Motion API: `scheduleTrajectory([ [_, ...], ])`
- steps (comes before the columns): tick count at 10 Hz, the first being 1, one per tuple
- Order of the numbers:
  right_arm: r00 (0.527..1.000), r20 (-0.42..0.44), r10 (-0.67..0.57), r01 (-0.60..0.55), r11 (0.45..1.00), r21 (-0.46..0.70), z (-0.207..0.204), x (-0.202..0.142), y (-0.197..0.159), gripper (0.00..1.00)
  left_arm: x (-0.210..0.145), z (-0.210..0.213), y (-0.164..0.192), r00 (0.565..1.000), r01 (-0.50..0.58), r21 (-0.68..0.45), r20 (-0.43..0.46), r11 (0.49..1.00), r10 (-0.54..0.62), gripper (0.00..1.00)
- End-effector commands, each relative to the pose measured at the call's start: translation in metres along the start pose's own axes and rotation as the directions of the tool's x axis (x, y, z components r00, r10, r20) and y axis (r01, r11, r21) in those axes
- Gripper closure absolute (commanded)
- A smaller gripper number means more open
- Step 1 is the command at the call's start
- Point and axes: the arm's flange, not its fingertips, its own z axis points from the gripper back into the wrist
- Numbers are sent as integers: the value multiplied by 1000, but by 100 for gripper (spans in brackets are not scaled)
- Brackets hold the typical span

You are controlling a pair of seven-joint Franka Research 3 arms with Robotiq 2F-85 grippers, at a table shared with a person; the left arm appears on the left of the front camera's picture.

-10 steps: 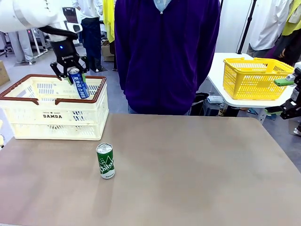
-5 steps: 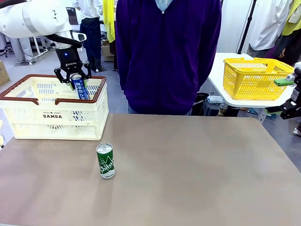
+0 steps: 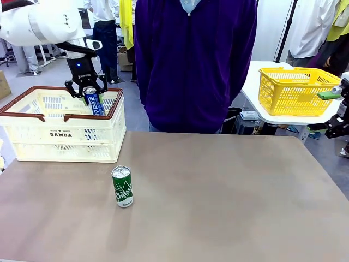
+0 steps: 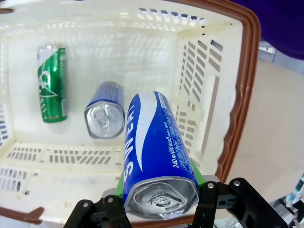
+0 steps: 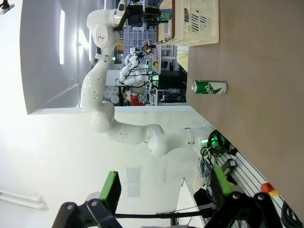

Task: Place the drinks into the Shopping basket.
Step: Pick up one drink and place it into the Shopping basket.

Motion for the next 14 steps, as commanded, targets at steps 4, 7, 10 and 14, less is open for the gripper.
scheduleTrajectory([
  [4,1000,-14,-12,12,1000,-12,3,0,4,0,31,-41,1,999,37,75,26,997,-39,100],
  [7,1000,-14,-12,12,1000,-12,3,0,4,0,53,-60,3,999,33,68,-30,997,-31,100],
  [10,1000,-14,-12,12,1000,-12,3,0,4,0,60,-68,5,999,16,63,-41,998,-13,37],
  [14,1000,-14,-12,12,1000,-12,3,0,4,0,58,-63,4,999,17,53,-39,998,-15,0],
])
